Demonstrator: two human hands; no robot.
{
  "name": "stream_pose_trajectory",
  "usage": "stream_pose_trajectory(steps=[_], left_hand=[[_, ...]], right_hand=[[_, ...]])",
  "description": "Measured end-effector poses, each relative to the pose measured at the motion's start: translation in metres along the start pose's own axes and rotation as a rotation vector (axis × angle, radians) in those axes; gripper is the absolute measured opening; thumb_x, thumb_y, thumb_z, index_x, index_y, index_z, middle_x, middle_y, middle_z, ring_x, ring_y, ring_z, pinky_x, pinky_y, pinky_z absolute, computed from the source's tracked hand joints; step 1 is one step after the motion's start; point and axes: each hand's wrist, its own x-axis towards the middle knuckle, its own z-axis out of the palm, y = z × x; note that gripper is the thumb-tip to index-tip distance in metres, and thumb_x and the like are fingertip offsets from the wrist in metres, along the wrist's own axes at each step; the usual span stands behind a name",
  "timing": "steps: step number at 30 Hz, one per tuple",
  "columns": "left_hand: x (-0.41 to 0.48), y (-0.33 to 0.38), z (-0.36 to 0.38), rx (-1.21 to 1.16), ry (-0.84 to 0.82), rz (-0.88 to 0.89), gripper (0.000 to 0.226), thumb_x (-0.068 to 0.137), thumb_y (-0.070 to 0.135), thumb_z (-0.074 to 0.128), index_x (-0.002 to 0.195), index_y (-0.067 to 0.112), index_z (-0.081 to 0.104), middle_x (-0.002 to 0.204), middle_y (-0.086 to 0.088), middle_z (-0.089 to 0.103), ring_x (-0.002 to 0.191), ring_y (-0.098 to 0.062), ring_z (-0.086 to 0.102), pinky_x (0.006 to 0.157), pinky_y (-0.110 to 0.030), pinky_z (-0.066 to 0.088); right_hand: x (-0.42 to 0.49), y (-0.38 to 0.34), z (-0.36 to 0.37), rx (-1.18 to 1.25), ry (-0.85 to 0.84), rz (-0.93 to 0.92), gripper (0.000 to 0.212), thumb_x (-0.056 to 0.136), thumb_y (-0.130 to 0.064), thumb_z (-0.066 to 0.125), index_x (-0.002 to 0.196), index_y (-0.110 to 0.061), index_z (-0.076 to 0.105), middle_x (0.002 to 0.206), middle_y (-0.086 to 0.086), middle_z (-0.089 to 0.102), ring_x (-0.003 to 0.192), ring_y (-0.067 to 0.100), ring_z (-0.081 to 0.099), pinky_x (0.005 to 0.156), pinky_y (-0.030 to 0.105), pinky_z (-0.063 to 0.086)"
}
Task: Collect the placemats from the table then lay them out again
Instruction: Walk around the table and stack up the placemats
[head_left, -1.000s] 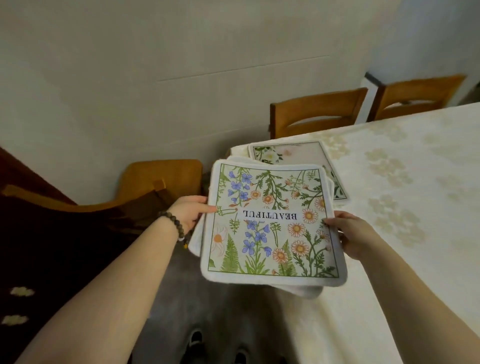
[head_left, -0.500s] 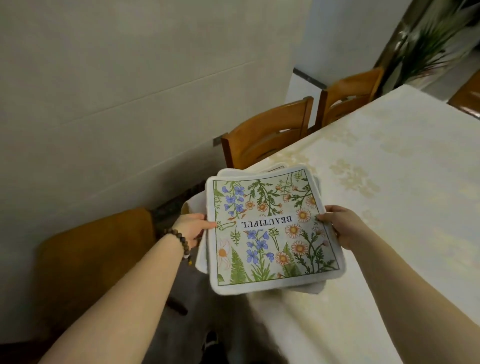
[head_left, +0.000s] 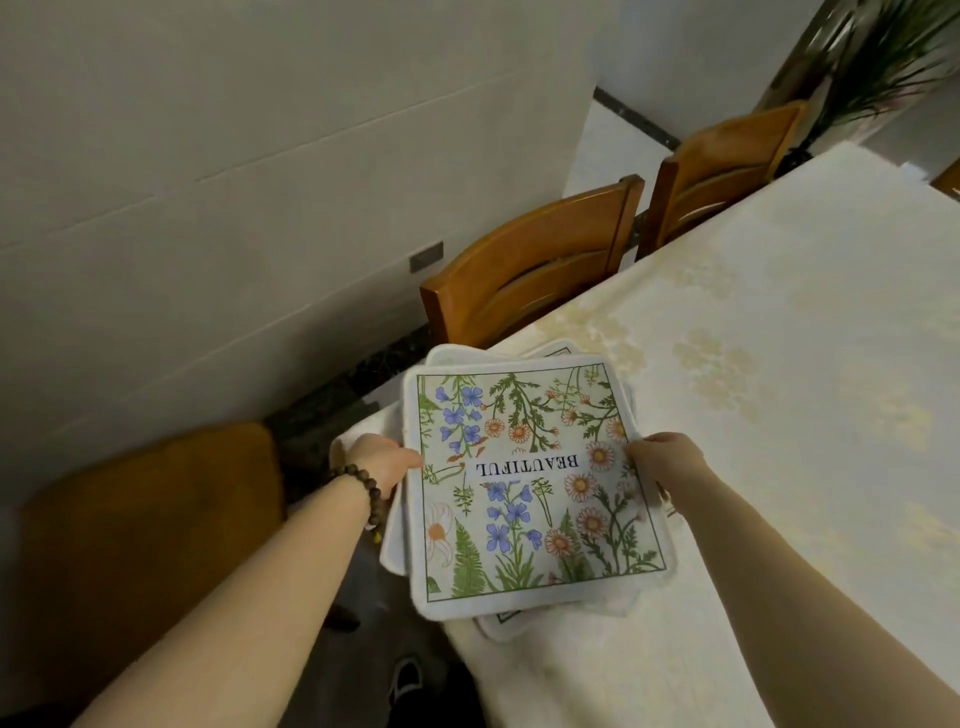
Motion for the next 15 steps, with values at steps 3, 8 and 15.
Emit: stream_pose_trajectory(steps=[3, 8, 15], left_hand=[[-0.001, 0.007, -0.001, -0.170, -0.043, -0.077, 0.006, 0.081, 0.007, 0.070, 0.081, 0.006, 0.064, 0.083, -0.013, 0.071, 0.075, -0.024, 0.069, 0.063, -0.034, 0.057], [-0.002, 0.004, -0.005, -0.325, -0.109, -0.096, 0.004, 0.085, 0.012, 0.067, 0.087, 0.013, 0.063, 0.086, -0.006, 0.069, 0.080, -0.018, 0.064, 0.057, -0.030, 0.047], [-0.004, -0.006, -0.006, -0.404, -0.197, -0.012, 0.022, 0.087, 0.001, 0.060, 0.099, 0.018, 0.067, 0.091, -0.007, 0.076, 0.085, -0.024, 0.073, 0.065, -0.039, 0.058]], right_hand=[[0.007, -0.006, 0.000, -0.116, 0.039, 0.004, 0.032, 0.082, -0.042, 0.066, 0.077, -0.011, 0.067, 0.082, 0.012, 0.071, 0.077, 0.030, 0.066, 0.077, 0.041, 0.057], [0.009, -0.010, 0.000, -0.009, 0.037, -0.023, 0.060, 0.081, -0.043, 0.068, 0.131, -0.013, 0.052, 0.110, 0.011, 0.064, 0.087, 0.026, 0.058, 0.069, 0.034, 0.047], [0.007, -0.014, -0.011, 0.008, -0.066, -0.022, 0.063, 0.080, -0.042, 0.071, 0.130, -0.008, 0.053, 0.112, 0.014, 0.066, 0.094, 0.031, 0.066, 0.086, 0.047, 0.055]])
